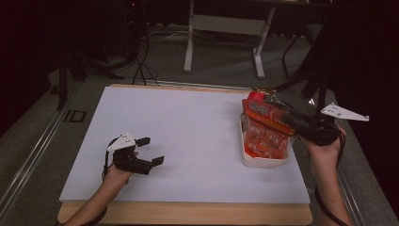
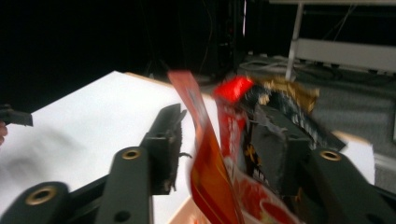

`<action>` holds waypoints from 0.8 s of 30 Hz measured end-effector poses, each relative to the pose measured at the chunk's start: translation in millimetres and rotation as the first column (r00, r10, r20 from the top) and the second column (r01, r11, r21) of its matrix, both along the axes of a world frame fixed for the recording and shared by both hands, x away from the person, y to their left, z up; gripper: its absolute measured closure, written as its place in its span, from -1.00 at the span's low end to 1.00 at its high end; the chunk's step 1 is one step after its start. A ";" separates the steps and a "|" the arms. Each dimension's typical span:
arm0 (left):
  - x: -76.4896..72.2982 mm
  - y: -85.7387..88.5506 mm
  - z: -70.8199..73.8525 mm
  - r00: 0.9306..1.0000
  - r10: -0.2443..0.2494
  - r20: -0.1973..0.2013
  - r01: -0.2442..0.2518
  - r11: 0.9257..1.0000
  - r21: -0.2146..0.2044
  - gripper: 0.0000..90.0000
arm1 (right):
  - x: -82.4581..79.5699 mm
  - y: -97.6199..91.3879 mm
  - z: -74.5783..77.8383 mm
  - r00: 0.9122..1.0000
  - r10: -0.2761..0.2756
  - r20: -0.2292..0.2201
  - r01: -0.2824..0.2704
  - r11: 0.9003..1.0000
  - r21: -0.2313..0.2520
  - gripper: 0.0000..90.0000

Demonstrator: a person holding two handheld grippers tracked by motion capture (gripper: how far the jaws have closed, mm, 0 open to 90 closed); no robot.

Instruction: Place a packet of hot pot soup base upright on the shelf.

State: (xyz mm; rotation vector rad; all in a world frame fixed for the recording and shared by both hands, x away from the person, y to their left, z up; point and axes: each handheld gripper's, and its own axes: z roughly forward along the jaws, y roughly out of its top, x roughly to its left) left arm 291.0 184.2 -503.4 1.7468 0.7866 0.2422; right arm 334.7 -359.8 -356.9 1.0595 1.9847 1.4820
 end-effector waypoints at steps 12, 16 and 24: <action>-0.6 -0.1 -1.2 1.000 -0.006 -0.004 0.006 1.000 0.008 -0.96 | -12.1 27.5 33.8 0.996 0.058 0.066 -0.057 0.998 -0.019 -0.24; -1.4 -1.4 -1.3 1.000 -0.010 0.002 0.010 1.000 0.015 -0.96 | -18.1 41.7 37.9 0.993 0.094 0.071 -0.093 0.995 -0.023 -0.36; -1.7 -0.9 -0.9 1.000 -0.007 0.002 0.007 1.000 0.014 -0.96 | -21.1 67.0 26.8 0.983 0.175 0.049 -0.174 0.985 -0.017 -0.69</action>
